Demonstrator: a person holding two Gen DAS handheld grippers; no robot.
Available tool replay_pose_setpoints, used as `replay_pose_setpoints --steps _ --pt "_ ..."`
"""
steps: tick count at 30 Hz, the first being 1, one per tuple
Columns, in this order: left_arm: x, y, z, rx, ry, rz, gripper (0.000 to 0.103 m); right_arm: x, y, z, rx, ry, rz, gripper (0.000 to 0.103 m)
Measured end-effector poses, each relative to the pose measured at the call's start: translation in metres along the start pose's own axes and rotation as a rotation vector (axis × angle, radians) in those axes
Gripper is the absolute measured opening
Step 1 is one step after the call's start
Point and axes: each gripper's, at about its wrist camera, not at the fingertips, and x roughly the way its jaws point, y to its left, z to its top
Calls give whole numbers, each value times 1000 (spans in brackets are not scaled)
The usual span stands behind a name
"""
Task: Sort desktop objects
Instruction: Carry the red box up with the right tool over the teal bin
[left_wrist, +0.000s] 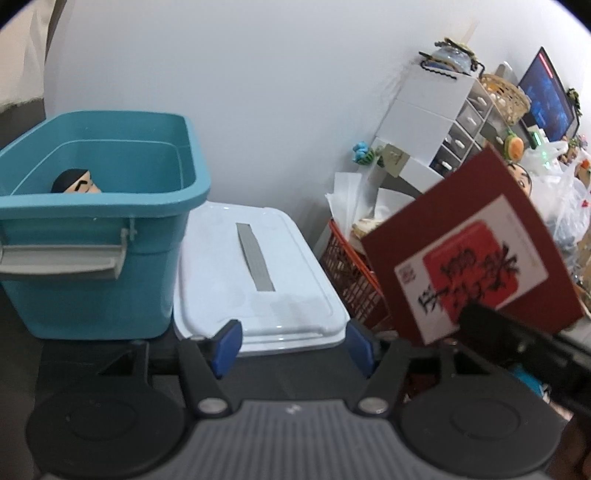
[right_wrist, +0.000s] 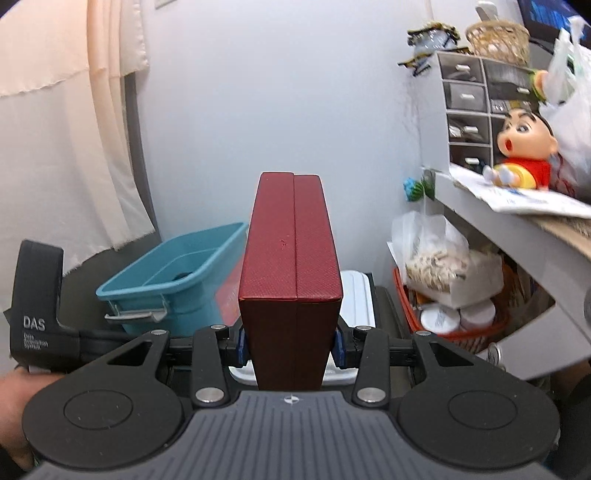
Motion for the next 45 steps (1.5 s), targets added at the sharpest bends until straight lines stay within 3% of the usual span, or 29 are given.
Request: replay_pose_setpoints --steps 22,26,36,45 --pt "-5 5 5 -22 25 1 74 30 20 91 -122 -55 100 44" --pt "-3 5 9 -18 22 -13 74 37 9 115 13 -50 148 44" --pt "-14 11 13 -7 3 -24 75 51 32 153 -96 -106 141 44" --pt "-25 28 18 -18 -14 -2 76 68 54 172 -126 -94 188 44"
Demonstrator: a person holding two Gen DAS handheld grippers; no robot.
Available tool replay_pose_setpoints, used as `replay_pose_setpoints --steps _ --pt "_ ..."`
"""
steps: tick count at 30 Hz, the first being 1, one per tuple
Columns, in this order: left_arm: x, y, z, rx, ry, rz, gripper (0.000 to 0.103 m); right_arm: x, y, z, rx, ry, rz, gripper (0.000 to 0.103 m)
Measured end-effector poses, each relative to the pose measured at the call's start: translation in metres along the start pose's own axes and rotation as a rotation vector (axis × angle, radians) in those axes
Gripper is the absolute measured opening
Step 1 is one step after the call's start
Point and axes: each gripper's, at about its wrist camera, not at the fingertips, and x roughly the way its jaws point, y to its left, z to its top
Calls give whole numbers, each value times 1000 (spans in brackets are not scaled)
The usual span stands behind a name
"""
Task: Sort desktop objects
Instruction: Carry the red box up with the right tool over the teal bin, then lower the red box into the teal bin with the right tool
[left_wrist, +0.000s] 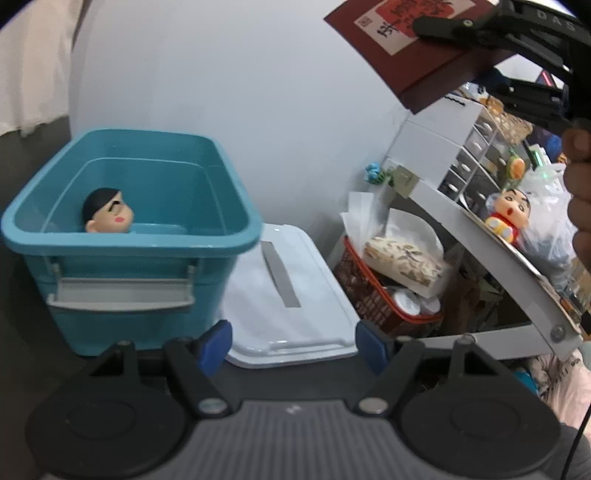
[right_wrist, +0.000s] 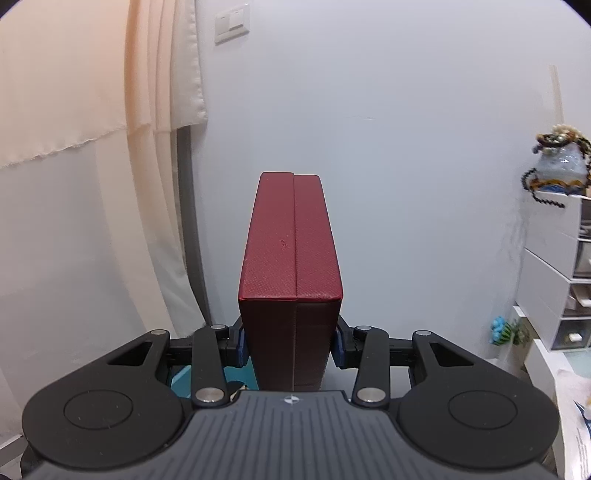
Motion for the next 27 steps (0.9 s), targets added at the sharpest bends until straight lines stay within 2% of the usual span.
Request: replay_pose_setpoints --steps 8,12,21,27 --pt "-8 11 4 -16 -13 19 77 18 14 10 -2 23 40 44" --pt "-10 16 5 -24 -16 27 77 28 10 16 121 67 87 44" --pt "-14 32 7 -87 -22 7 77 41 24 24 82 74 94 44" --pt "-14 31 6 -69 -15 21 77 60 28 16 72 111 100 44"
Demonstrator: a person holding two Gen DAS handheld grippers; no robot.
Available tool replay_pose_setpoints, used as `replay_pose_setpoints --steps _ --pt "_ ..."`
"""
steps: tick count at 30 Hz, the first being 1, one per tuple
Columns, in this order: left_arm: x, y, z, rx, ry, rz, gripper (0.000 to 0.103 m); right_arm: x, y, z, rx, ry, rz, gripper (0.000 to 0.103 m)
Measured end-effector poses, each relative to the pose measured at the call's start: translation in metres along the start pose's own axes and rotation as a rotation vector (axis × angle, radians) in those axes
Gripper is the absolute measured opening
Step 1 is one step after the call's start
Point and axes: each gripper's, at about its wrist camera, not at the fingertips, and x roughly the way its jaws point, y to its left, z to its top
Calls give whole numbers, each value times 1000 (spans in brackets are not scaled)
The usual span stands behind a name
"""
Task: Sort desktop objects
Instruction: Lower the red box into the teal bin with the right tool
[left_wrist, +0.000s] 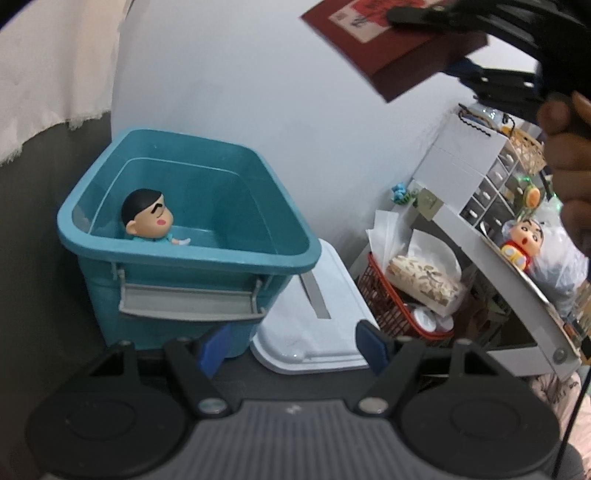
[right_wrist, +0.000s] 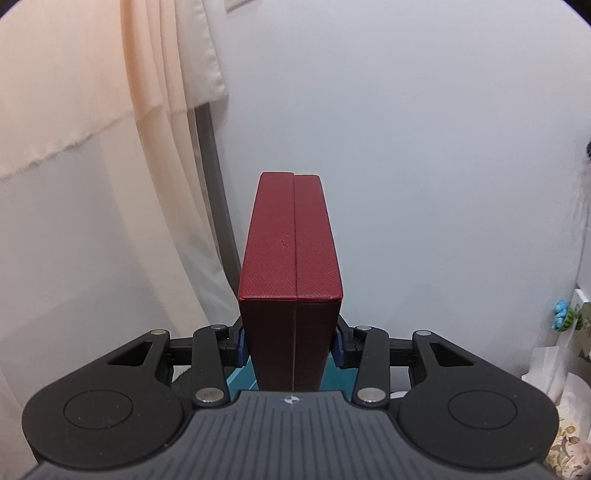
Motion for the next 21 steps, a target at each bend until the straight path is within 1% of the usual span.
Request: replay_pose_setpoints --steps 4,7,11,13,15,21 --pt "3 3 -1 -7 12 -7 77 23 1 -11 4 63 13 44" --pt "7 4 -3 -6 28 -6 77 45 3 -24 3 143 21 44" --pt "11 8 -4 -12 37 -4 77 67 4 -39 -10 240 5 44" --pt "13 9 -5 -14 28 4 77 73 5 -44 -20 266 -3 44" --pt "18 12 -7 -20 40 18 77 78 6 -48 -32 289 -8 44" --pt "22 11 -8 -25 54 10 77 83 7 -53 -41 312 -20 44"
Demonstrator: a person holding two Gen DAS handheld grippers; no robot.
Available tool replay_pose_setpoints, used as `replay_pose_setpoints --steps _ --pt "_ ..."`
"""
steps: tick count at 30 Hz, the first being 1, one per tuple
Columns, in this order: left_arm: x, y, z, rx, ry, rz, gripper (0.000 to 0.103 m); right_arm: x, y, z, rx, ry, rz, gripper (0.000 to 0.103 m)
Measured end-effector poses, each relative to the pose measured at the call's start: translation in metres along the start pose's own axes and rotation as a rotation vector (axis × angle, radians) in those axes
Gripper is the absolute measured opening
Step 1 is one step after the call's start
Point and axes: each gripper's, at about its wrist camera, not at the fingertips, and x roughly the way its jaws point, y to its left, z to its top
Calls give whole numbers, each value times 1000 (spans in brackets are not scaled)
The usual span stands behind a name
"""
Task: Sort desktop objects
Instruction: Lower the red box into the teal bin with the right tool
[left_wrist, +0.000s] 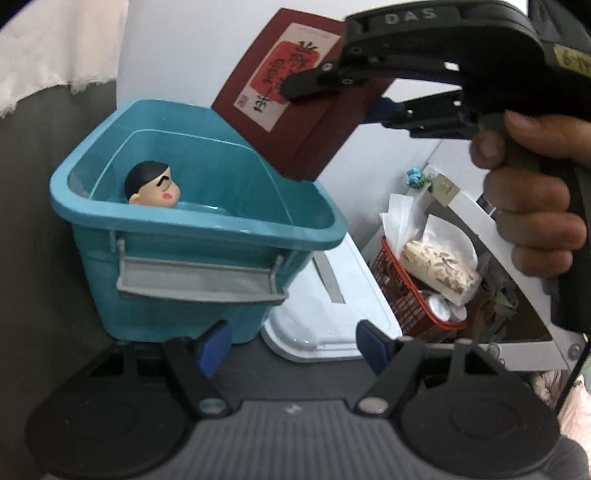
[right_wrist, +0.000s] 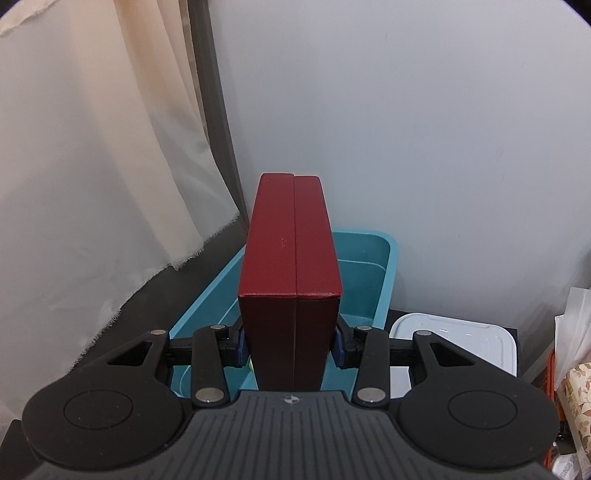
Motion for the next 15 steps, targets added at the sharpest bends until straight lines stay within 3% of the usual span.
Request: replay_pose_setpoints --steps 15 --pt "-1 1 0 -18 -9 2 77 20 6 -15 -29 87 -27 44"
